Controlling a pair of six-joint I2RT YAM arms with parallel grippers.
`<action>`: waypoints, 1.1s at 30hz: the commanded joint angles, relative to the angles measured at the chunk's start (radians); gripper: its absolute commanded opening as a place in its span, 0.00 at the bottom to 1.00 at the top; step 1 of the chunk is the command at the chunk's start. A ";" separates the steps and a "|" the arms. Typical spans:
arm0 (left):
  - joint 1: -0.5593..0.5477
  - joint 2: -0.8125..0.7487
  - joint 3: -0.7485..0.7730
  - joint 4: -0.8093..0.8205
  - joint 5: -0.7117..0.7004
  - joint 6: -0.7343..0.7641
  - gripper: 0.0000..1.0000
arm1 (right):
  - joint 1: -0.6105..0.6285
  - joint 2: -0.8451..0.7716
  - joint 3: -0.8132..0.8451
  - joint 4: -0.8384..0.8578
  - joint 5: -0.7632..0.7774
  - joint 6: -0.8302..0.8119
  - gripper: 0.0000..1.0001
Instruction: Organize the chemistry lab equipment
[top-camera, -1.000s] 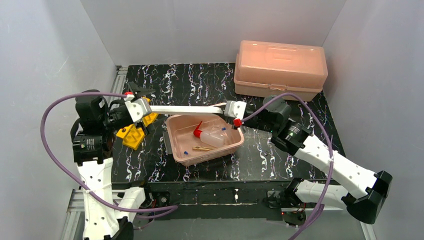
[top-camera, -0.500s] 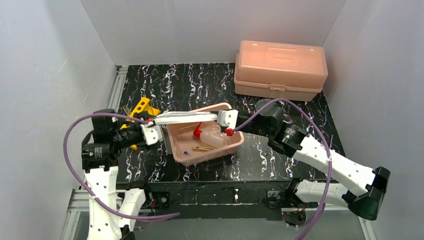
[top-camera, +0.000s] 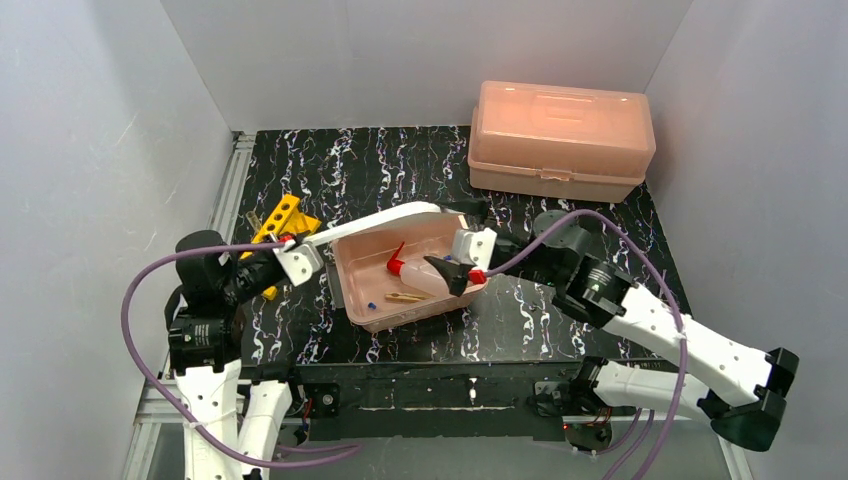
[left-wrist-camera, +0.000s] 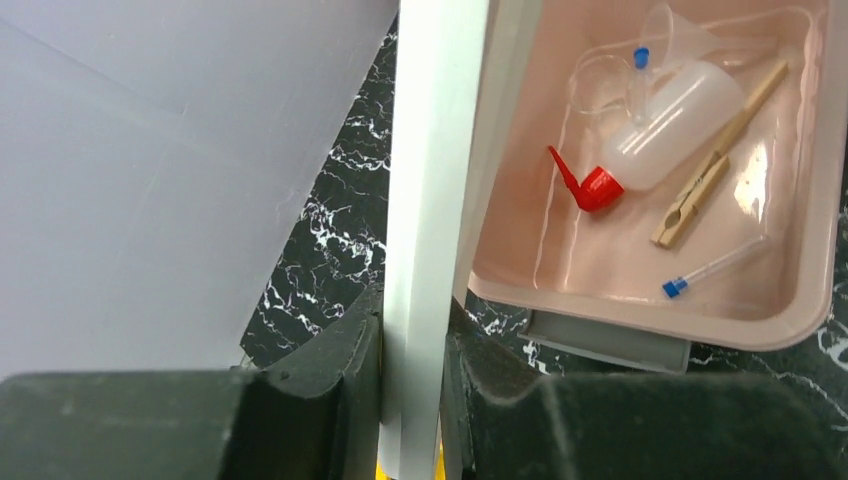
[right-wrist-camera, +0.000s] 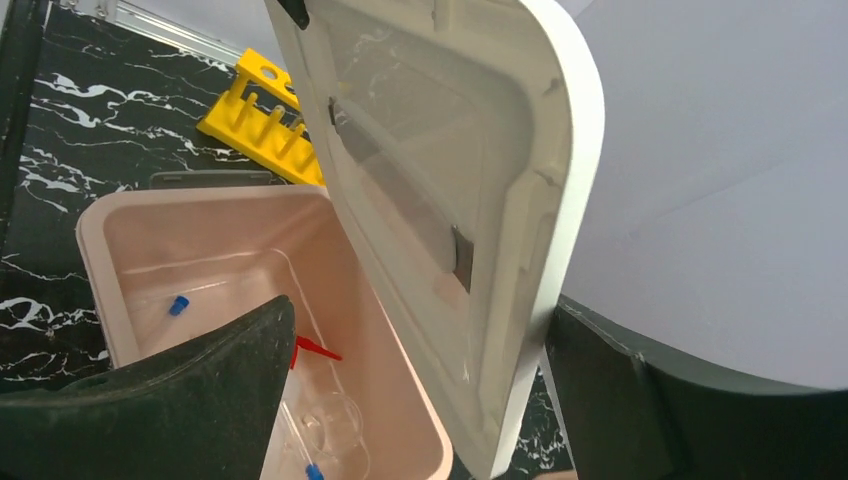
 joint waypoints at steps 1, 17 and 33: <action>0.002 0.018 0.021 0.209 -0.087 -0.200 0.12 | 0.012 -0.106 -0.037 -0.094 0.096 0.003 0.98; 0.000 -0.101 -0.215 0.619 -0.241 0.105 0.13 | -0.301 0.182 0.580 -0.607 0.192 1.192 0.98; -0.001 -0.235 -0.381 0.693 -0.153 0.523 0.17 | -0.481 0.342 0.420 -0.146 -0.348 1.846 0.98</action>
